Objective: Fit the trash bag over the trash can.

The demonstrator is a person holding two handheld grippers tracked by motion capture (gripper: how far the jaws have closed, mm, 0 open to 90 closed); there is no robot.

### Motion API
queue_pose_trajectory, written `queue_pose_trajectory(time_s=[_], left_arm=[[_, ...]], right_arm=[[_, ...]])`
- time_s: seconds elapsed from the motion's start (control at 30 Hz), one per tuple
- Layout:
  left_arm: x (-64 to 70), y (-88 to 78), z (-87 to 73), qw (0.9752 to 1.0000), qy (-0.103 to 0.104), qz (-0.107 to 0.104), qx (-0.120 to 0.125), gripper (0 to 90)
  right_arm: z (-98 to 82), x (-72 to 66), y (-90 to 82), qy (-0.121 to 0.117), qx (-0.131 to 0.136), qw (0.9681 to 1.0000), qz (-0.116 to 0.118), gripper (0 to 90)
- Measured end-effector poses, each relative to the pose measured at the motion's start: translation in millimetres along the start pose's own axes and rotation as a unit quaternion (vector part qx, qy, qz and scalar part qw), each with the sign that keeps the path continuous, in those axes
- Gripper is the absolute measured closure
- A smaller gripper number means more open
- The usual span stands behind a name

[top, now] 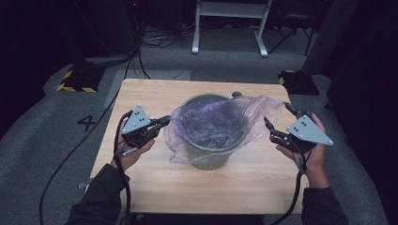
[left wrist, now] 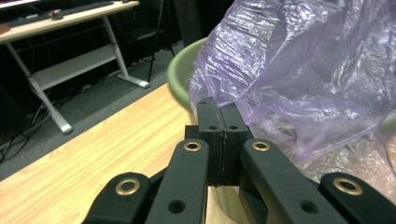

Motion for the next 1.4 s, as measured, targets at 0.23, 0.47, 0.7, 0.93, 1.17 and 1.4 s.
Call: queue_pose_trajectory(time_s=[0.23,0.47,0.7,0.93,1.17,1.4], left_arm=[[-24.3,6.1,-2.2,0.9996,-0.027,0.009,0.004,89.7],[-46.1,18.8,-12.0,0.9976,-0.068,0.017,-0.003,89.7],[-61.8,36.5,-27.2,0.9938,-0.107,0.018,-0.023,89.7],[-65.4,52.9,-41.0,0.9917,-0.119,0.013,-0.046,89.7],[-63.2,67.9,-61.7,0.9872,-0.137,-0.005,-0.082,89.6],[-58.9,66.5,-75.5,0.9858,-0.142,-0.004,-0.089,88.3]], right_arm=[[-7.8,-6.6,30.2,0.071,-0.048,0.9918,0.095,63.1],[-20.9,-13.2,55.3,0.106,-0.104,0.9809,0.126,72.9],[-39.3,-26.2,70.1,0.111,-0.141,0.9737,0.14,77.6],[-49.5,-39.7,82.5,0.12,-0.157,0.9691,0.148,85.3],[-61.4,-52.3,86.5,0.121,-0.168,0.9649,0.161,88.1],[-75.0,-59.2,80.9,0.132,-0.165,0.963,0.167,90.0]])
Point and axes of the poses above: each handheld gripper's, and its own axes: y roughly forward along the jaws, z roughly out of its top, x roughly to its right, the point moved 6 cm from there along y, roughly forward along the jaws, and after that the axes turned 14 degrees about -z, right-handed, at the moved point
